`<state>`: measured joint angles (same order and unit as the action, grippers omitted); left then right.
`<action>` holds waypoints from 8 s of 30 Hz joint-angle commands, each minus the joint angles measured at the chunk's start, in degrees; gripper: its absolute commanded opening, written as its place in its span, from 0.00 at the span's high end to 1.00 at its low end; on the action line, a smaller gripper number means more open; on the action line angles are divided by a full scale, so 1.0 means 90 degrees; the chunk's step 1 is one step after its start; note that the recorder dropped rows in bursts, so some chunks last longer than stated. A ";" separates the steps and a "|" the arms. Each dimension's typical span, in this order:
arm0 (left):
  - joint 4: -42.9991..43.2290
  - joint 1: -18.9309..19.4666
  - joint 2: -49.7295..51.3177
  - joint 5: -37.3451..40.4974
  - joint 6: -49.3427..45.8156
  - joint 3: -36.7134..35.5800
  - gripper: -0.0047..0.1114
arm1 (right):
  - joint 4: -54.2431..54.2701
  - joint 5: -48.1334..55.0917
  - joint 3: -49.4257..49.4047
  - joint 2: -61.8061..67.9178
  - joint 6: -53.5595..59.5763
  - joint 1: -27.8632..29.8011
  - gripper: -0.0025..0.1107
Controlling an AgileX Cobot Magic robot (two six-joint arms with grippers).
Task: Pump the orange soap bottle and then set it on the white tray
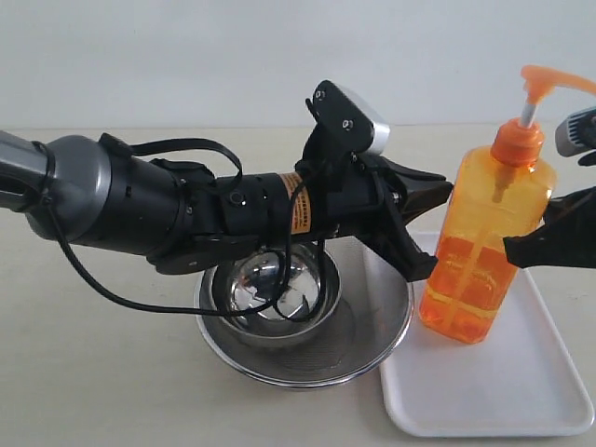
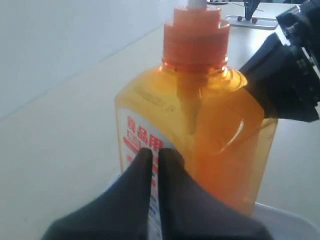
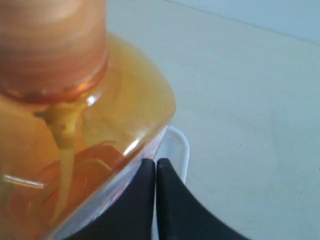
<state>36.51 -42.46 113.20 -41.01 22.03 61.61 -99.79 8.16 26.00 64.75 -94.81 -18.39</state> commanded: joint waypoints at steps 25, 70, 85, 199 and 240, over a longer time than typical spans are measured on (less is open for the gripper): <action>0.0240 -0.0367 0.0028 0.0549 0.0397 0.0039 0.92 | -0.0018 0.0059 0.0172 -0.0005 0.0310 0.0022 0.98; -0.3966 0.0240 -0.3798 0.1079 -0.2901 -0.3006 0.92 | 0.6235 0.2309 -0.0080 -0.5255 0.5256 0.0010 0.98; -0.3953 0.0240 -0.3798 0.1032 -0.2901 -0.3022 0.92 | 0.6221 0.2230 -0.0080 -0.5384 0.5211 0.0010 0.98; -0.3953 0.1153 -0.7542 0.3543 -0.2447 -0.3895 0.92 | 1.1051 0.1305 -0.2889 -0.7194 1.0660 0.1544 0.98; -0.3940 0.4096 -1.2578 0.6484 -0.2447 -0.6845 0.92 | 1.1051 0.1318 -0.2889 -0.7194 1.0662 0.1544 0.98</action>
<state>1.46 -5.71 0.15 16.92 0.00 0.14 -0.41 20.22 -0.04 0.31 1.08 -4.71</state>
